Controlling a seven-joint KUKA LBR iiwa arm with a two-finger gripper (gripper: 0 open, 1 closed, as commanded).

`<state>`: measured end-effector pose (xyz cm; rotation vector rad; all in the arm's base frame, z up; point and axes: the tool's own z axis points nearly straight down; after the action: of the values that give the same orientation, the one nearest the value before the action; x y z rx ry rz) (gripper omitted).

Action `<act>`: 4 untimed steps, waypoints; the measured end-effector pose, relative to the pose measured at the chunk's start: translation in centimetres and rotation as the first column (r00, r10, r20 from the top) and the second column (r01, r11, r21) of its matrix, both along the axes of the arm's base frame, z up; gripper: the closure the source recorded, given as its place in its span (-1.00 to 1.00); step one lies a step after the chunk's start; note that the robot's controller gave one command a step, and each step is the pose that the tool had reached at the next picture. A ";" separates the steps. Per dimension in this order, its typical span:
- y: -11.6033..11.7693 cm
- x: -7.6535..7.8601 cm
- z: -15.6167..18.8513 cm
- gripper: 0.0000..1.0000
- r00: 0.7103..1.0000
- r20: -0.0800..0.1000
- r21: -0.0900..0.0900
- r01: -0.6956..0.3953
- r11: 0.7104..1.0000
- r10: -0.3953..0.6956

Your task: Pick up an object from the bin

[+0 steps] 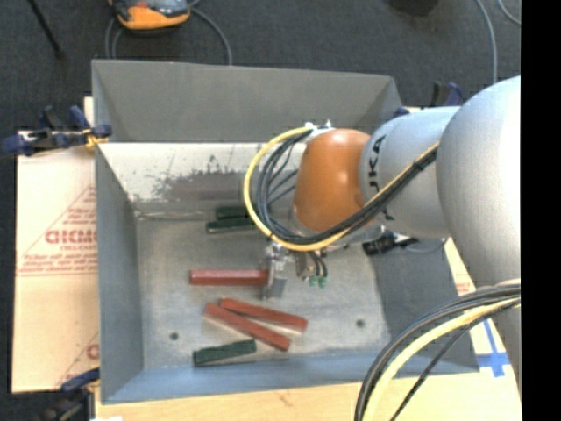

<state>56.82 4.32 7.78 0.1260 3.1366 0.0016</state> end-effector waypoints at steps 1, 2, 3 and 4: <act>0.0 0.0 0.0 1.00 1.000 0.000 0.000 0.001 1.000 -0.001; -1.6 5.5 2.3 1.00 1.000 -0.002 -0.002 -0.028 1.000 0.028; 0.7 5.0 3.4 1.00 1.000 0.007 -0.001 0.010 1.000 -0.010; -2.6 4.8 9.3 1.00 1.000 -0.003 0.001 0.017 1.000 -0.017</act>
Offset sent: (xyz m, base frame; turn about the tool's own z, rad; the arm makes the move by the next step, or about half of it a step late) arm 0.0781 -0.0229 0.0330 -0.0384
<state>61.60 1.70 17.12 0.1529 3.1383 0.0032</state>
